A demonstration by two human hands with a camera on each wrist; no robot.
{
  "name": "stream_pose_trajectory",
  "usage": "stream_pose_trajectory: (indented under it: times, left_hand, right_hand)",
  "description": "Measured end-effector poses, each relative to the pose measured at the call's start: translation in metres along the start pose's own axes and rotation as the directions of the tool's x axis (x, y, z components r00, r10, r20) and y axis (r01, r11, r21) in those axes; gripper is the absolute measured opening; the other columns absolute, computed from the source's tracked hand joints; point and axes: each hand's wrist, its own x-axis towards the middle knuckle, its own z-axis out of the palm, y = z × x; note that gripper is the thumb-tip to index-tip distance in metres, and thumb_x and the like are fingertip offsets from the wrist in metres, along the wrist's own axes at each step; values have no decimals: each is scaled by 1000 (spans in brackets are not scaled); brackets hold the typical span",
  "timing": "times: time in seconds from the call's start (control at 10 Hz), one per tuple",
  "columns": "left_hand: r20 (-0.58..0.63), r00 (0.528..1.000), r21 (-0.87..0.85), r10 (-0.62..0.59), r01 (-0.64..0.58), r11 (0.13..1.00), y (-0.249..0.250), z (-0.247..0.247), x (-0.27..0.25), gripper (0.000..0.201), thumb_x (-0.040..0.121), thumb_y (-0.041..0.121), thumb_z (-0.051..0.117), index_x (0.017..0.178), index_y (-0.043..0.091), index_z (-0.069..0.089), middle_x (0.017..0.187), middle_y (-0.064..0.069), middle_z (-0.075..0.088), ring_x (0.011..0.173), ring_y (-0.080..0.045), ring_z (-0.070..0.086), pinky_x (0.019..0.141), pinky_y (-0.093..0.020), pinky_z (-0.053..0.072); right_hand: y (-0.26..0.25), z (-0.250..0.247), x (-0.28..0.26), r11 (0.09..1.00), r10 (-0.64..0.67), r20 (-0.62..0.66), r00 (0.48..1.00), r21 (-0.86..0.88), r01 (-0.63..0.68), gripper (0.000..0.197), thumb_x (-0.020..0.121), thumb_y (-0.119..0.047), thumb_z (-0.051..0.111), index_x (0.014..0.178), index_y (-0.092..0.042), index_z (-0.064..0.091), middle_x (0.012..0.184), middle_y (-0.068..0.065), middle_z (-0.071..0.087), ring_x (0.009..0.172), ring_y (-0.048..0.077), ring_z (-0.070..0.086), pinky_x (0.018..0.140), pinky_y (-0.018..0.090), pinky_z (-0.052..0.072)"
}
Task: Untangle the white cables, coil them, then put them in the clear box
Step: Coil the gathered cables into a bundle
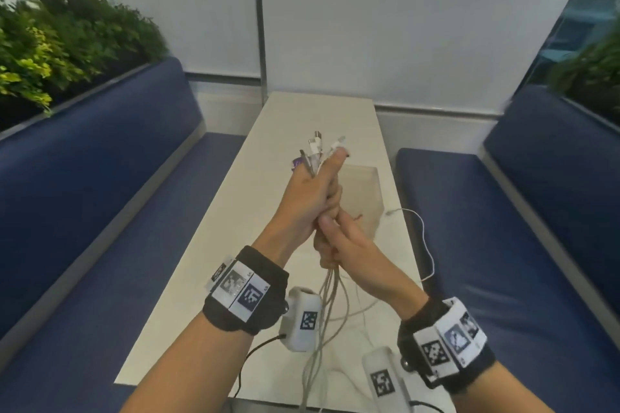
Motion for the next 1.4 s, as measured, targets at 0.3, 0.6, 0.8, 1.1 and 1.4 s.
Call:
stream_pose_trajectory:
  times: [0.3, 0.6, 0.8, 1.1, 1.4]
  left_hand:
    - [108, 993, -100, 41, -30, 995, 8, 12, 2, 55, 104, 39, 49, 57, 18, 31, 57, -2, 14, 44, -9, 16, 38, -19, 18]
    - [414, 910, -145, 21, 43, 989, 43, 20, -23, 47, 99, 43, 47, 62, 23, 26, 52, 5, 15, 41, -9, 12, 37, -17, 15]
    - [730, 510, 544, -455, -30, 839, 19, 25, -55, 47, 105, 25, 47, 65, 0, 47, 48, 4, 31, 37, -8, 24, 37, -21, 16]
    - [265, 816, 888, -514, 1, 459, -36, -3, -21, 9, 101, 33, 56, 110, 37, 57, 97, 1, 60, 76, -18, 52, 62, -34, 45]
    - [-106, 900, 299, -423, 435, 849, -49, 0, 11, 20, 86, 9, 38, 70, 20, 36, 51, 5, 28, 46, -12, 17, 45, -24, 14]
  right_hand:
    - [31, -10, -22, 933, -216, -130, 968, -321, 165, 52, 100, -54, 34, 80, -5, 37, 61, -8, 33, 55, 11, 29, 52, 26, 27]
    - [25, -59, -33, 980, 49, 280, 959, 170, -100, 47, 85, -57, 65, 62, -25, 39, 55, -5, 21, 47, 11, 19, 46, 20, 23]
    - [18, -119, 4, 492, 732, -347, 586, -325, -807, 29, 97, -24, 58, 114, 0, 62, 78, 4, 70, 62, 18, 63, 62, 33, 54]
    - [-55, -87, 4, 797, 450, 220, 865, -536, -279, 33, 103, -23, 48, 112, 8, 56, 65, -2, 39, 50, 6, 33, 47, 18, 32]
    - [-12, -62, 4, 920, 158, -168, 973, -333, -207, 16, 103, -31, 47, 111, -17, 45, 68, -3, 49, 53, 8, 41, 52, 23, 37]
